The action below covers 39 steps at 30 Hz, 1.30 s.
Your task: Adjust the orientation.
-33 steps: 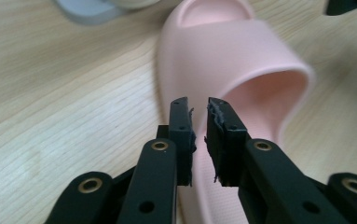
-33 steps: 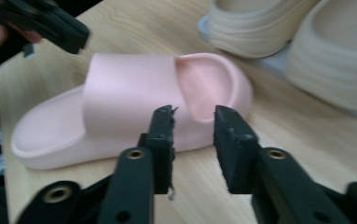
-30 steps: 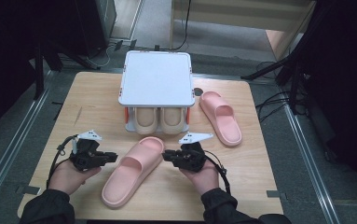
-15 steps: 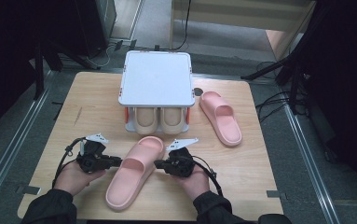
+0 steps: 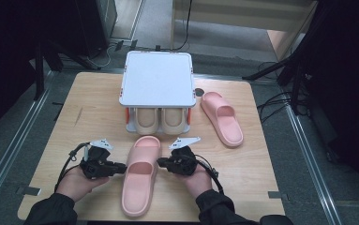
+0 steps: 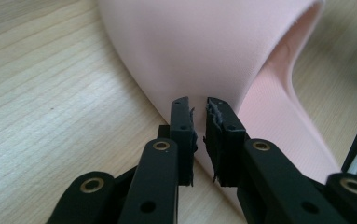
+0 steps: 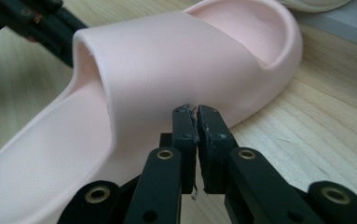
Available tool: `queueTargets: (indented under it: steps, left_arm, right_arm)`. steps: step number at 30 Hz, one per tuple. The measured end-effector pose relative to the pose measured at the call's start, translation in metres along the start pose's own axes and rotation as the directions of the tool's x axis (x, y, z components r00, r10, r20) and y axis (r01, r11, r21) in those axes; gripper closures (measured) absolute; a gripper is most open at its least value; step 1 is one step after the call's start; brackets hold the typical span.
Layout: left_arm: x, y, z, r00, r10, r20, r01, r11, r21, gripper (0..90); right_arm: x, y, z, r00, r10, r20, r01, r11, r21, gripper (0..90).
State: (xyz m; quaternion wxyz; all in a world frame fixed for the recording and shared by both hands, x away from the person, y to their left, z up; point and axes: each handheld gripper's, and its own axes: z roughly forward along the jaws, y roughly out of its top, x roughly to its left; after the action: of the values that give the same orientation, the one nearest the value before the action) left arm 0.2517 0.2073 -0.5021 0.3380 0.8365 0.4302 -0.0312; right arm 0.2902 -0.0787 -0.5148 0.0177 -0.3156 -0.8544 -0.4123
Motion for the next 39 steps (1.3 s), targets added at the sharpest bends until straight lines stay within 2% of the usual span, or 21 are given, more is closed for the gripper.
queueTargets:
  steps: [4, 6, 8, 10, 13, 15, 18, 21, 26, 28, 32, 39]
  left_arm:
    - [-0.001, 0.001, 0.001, 0.9999, 0.010, 0.010, -0.010, 0.9999, 0.011, 75.7]
    - [0.000, 0.002, -0.001, 1.0000, 0.001, 0.006, -0.001, 1.0000, -0.005, 74.5]
    - [0.002, 0.003, -0.007, 1.0000, 0.002, 0.004, -0.002, 0.9989, -0.047, 69.7]
    - [0.001, 0.004, -0.009, 1.0000, 0.002, 0.002, -0.002, 0.9982, -0.060, 66.3]
    - [0.001, 0.007, -0.013, 0.9998, 0.011, -0.016, -0.012, 0.9977, -0.066, 59.9]
    - [0.002, 0.009, -0.017, 0.9999, -0.003, -0.016, 0.002, 0.9958, -0.092, 55.5]
    - [0.002, 0.012, -0.024, 0.9997, -0.021, -0.013, 0.019, 0.9921, -0.124, 53.5]
    - [0.003, 0.015, -0.026, 0.9998, -0.014, -0.017, 0.012, 0.9932, -0.116, 52.2]
    - [0.011, 0.020, -0.027, 0.9997, -0.018, -0.015, 0.017, 0.9941, -0.107, 51.0]
    - [0.014, 0.021, -0.028, 0.9996, -0.025, -0.016, 0.024, 0.9934, -0.112, 50.7]
    - [0.020, 0.023, -0.027, 0.9995, -0.030, -0.008, 0.029, 0.9928, -0.116, 49.6]
    - [0.023, 0.023, -0.028, 0.9996, -0.026, -0.011, 0.024, 0.9920, -0.124, 48.6]
  right_arm:
    - [-0.003, 0.001, 0.000, 1.0000, -0.001, 0.009, 0.001, 1.0000, 0.000, 86.1]
    - [-0.005, 0.003, -0.001, 0.9999, -0.008, 0.014, 0.008, 0.9999, 0.009, 83.4]
    - [-0.005, 0.005, -0.009, 0.9987, -0.044, 0.028, 0.044, 0.9990, -0.006, 79.4]
    - [-0.007, 0.007, -0.017, 0.9985, -0.049, 0.024, 0.049, 0.9985, -0.026, 76.6]
    - [-0.013, 0.009, -0.028, 0.9982, -0.048, 0.037, 0.050, 0.9977, -0.047, 73.9]
    - [-0.018, 0.009, -0.036, 0.9981, -0.043, 0.045, 0.046, 0.9969, -0.063, 71.9]
    - [-0.025, 0.009, -0.049, 0.9970, -0.036, 0.068, 0.041, 0.9958, -0.082, 70.7]
    - [-0.032, 0.010, -0.062, 0.9957, -0.020, 0.090, 0.028, 0.9953, -0.093, 69.9]
    - [-0.047, 0.011, -0.080, 0.9899, -0.004, 0.141, 0.019, 0.9942, -0.106, 65.9]
    - [-0.056, 0.010, -0.087, 0.9875, 0.021, 0.156, -0.004, 0.9937, -0.112, 63.4]
    - [-0.074, 0.009, -0.094, 0.9836, 0.049, 0.174, -0.028, 0.9921, -0.122, 61.3]
    - [-0.106, 0.009, -0.104, 0.9718, 0.096, 0.215, -0.068, 0.9887, -0.134, 60.4]
